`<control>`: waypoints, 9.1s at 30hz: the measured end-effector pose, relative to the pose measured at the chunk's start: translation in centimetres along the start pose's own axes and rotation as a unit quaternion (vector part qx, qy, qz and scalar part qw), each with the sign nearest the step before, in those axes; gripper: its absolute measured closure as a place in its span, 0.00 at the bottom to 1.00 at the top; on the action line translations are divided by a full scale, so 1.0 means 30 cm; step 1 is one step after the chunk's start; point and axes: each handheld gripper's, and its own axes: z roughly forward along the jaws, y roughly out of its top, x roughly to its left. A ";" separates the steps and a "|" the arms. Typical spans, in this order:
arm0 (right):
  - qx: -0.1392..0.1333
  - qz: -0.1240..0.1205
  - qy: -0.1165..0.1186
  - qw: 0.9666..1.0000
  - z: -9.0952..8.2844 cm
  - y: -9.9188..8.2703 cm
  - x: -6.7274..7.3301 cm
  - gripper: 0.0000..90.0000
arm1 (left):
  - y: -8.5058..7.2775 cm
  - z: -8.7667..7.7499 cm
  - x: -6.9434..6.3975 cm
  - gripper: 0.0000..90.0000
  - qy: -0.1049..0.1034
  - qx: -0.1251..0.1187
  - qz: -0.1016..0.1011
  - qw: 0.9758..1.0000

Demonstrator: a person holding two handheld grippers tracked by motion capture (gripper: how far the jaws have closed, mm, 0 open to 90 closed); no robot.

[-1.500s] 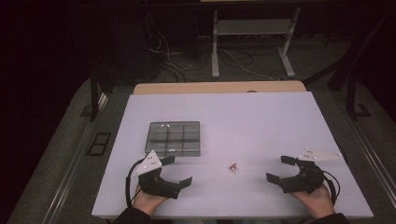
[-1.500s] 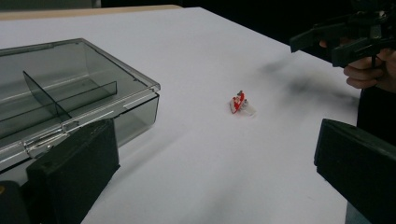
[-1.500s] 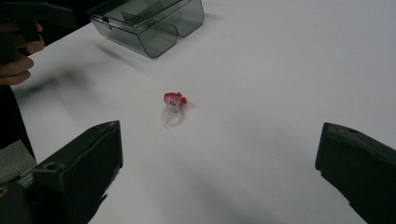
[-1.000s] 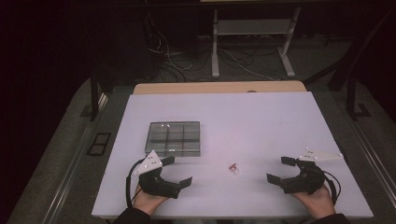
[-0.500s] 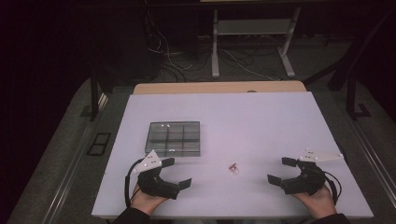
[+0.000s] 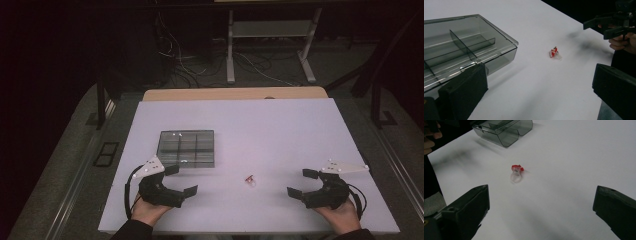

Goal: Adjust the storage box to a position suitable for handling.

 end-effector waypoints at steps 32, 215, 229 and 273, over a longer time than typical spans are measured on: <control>0.003 -0.002 0.001 1.000 0.001 -0.001 -0.002 0.01 | 0.080 -0.078 0.111 0.00 0.021 0.020 -0.021 0.999; -0.002 0.001 0.001 1.000 -0.012 -0.018 -0.015 0.01 | 0.121 0.311 0.330 0.99 0.045 0.113 -0.074 0.990; -0.005 0.004 0.001 1.000 -0.012 -0.018 -0.017 0.01 | 0.139 0.380 0.297 0.99 0.027 0.109 -0.070 0.991; -0.003 0.006 0.002 1.000 -0.009 -0.016 -0.020 0.01 | 0.198 0.396 0.259 0.85 0.028 0.087 -0.068 0.993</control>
